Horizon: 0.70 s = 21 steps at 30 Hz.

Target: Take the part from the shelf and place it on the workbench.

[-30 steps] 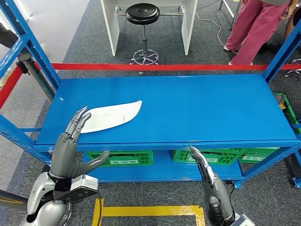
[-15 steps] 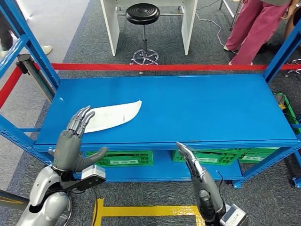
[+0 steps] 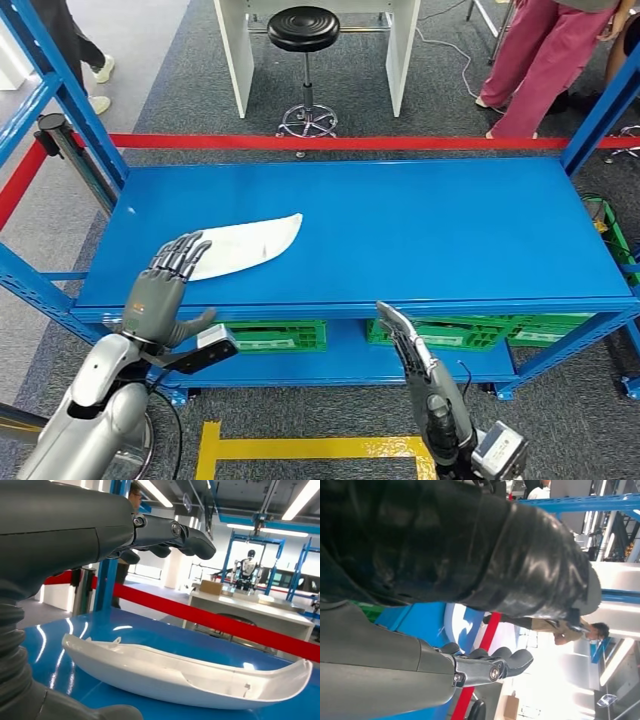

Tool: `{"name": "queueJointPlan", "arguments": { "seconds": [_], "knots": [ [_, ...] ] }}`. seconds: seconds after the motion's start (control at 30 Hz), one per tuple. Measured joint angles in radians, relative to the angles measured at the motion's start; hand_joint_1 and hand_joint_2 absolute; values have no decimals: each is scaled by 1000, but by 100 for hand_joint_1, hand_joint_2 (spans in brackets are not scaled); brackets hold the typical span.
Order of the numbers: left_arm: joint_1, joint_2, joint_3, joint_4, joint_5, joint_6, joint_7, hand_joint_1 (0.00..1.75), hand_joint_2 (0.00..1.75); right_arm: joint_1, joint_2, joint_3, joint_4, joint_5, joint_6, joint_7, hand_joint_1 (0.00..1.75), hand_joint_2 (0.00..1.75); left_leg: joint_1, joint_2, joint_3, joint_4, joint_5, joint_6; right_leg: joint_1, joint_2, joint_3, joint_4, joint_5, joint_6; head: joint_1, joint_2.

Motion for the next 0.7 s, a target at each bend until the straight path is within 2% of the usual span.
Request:
{"name": "queueJointPlan", "arguments": {
  "seconds": [0.4,0.7],
  "knots": [
    [-35,-3,-7,47,10,-16,13,0,175,-10,24,-6,0,8,15,21,0,0,0,1,0,0,0,0,0,1,0,0,0,0,0,0],
    [-89,-2,-18,111,-24,-46,54,0,175,-10,29,-7,0,7,37,25,0,0,0,1,0,0,0,0,0,1,0,0,0,0,0,0]
  ]
}}
